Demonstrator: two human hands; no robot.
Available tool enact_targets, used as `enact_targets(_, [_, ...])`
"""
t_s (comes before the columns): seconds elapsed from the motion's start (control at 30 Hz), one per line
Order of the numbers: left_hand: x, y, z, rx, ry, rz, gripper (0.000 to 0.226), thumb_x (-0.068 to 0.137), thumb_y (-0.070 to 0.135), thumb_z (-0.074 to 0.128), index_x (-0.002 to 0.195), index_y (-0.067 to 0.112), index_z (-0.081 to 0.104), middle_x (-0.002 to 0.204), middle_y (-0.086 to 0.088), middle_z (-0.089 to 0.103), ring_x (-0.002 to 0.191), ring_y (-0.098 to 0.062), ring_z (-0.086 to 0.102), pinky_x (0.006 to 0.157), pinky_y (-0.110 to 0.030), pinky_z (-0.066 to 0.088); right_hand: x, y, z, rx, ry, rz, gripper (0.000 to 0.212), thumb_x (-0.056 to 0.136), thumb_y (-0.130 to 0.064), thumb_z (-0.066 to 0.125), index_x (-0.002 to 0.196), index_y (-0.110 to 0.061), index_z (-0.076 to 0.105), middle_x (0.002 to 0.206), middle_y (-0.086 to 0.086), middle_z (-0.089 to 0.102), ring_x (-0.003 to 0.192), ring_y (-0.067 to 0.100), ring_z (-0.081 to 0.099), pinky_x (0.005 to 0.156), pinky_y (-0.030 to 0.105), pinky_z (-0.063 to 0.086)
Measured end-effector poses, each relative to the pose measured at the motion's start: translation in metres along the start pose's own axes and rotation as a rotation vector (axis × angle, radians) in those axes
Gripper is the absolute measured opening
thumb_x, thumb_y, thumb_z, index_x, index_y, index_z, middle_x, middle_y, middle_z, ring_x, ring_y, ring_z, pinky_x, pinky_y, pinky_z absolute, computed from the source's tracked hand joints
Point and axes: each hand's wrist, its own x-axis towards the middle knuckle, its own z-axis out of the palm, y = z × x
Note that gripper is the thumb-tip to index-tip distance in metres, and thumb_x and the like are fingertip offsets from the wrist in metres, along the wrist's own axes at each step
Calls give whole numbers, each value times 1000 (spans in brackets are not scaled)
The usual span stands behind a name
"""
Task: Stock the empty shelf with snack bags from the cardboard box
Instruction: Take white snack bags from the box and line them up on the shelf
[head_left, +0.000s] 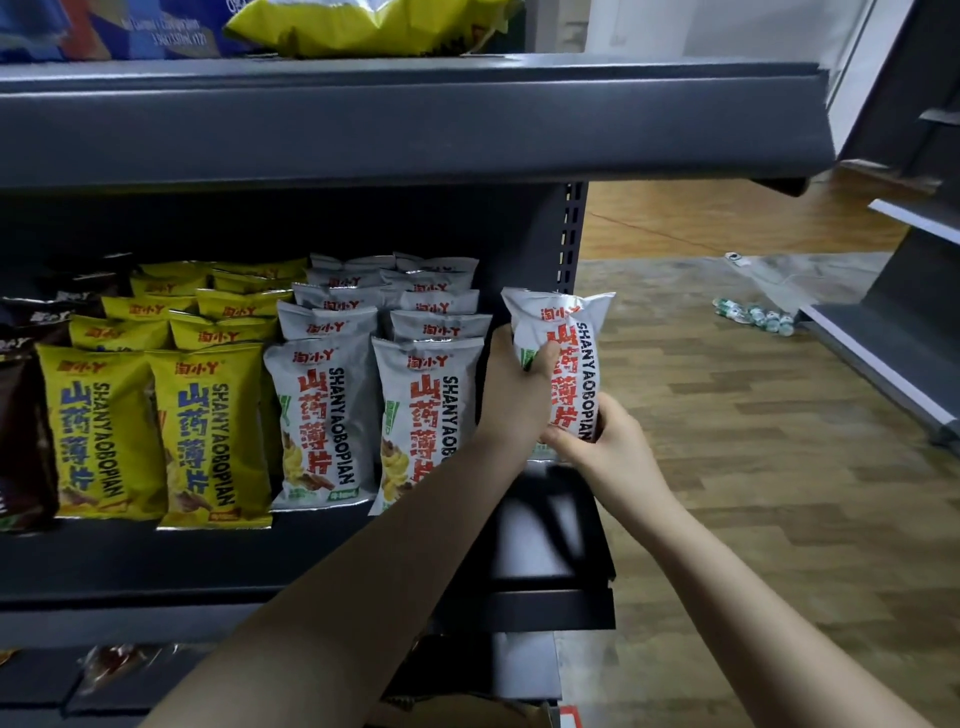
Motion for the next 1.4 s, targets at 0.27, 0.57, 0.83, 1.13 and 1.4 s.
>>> enact_targets(0.27, [19, -26, 19, 312, 64, 44, 47, 84, 8, 46, 131, 4, 44, 129, -14, 52, 125, -26, 46, 107, -27, 30, 55, 12, 20, 37, 111, 45, 25, 83, -21, 68, 102, -9, 58, 97, 5, 68, 86, 17, 62, 81, 41, 51])
enact_targets(0.57, [34, -40, 32, 324, 170, 31, 54, 89, 11, 45, 142, 6, 35, 140, -16, 44, 133, -26, 38, 110, -28, 25, 94, 16, 44, -4, 81, 77, 23, 88, -21, 61, 105, -8, 53, 94, -1, 61, 92, 18, 57, 84, 37, 46])
enact_targets(0.83, [47, -54, 34, 310, 128, 18, 44, 94, 20, 41, 136, 7, 36, 134, -14, 49, 127, -25, 45, 107, -34, 35, 109, 23, 52, -244, 65, 62, 13, 94, -23, 48, 94, -11, 46, 102, 15, 59, 97, 32, 53, 75, 36, 40])
enact_targets(1.13, [52, -49, 40, 444, 177, -60, 47, 94, 18, 40, 141, 12, 32, 142, -8, 41, 134, -21, 35, 111, -30, 23, 128, 26, 55, -378, 23, 35, 18, 93, -24, 49, 94, -6, 50, 102, 16, 58, 93, 34, 55, 69, 32, 34])
enact_targets(1.4, [50, -42, 47, 494, 244, -98, 42, 86, 17, 26, 120, 7, 49, 121, -11, 53, 117, -25, 50, 95, -33, 38, 124, 20, 48, -365, -48, 92, 18, 95, -22, 46, 90, -5, 41, 106, 23, 55, 96, 36, 52, 68, 31, 29])
